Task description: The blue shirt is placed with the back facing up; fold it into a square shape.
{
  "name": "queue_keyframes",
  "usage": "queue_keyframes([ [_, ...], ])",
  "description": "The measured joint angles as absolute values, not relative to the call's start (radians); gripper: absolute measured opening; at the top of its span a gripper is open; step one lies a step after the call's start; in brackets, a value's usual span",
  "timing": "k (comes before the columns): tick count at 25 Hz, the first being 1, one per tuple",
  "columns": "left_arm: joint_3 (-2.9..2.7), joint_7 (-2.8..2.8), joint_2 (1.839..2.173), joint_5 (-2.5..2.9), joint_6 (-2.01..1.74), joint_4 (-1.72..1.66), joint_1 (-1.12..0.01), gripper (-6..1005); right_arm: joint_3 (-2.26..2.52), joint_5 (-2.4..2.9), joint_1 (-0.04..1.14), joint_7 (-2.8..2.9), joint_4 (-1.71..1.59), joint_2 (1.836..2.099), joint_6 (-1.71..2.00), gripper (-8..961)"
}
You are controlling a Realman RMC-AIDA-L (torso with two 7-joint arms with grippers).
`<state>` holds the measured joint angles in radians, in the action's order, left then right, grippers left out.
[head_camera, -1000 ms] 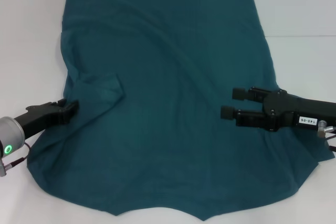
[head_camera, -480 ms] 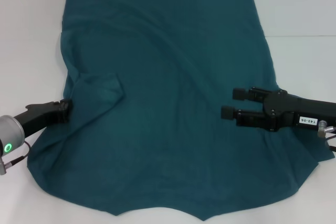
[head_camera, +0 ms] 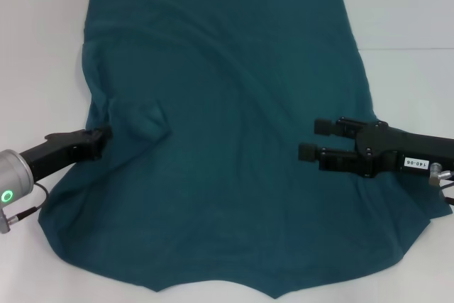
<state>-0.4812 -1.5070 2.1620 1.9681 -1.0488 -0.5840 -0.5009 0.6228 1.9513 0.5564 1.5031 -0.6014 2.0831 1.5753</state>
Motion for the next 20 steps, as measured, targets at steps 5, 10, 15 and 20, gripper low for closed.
queue_keyframes([
  [5,-0.509,-1.539,2.164,1.968,-1.120,-0.598,-0.488,1,0.623,1.951,0.557,1.500,-0.599,2.083,1.575,883],
  [10,-0.520,-1.540,2.166,1.968,-1.153,-0.570,-0.487,20,0.623,1.951,0.556,1.497,-0.597,2.083,1.575,884],
  [15,-0.525,-1.545,2.165,1.969,-1.245,-0.550,-0.480,53,0.623,1.951,0.554,1.499,-0.597,2.083,1.575,883],
  [20,-0.519,-1.554,2.164,1.970,-1.307,-0.556,-0.463,85,0.622,1.951,0.553,1.497,-0.597,2.083,1.575,882],
])
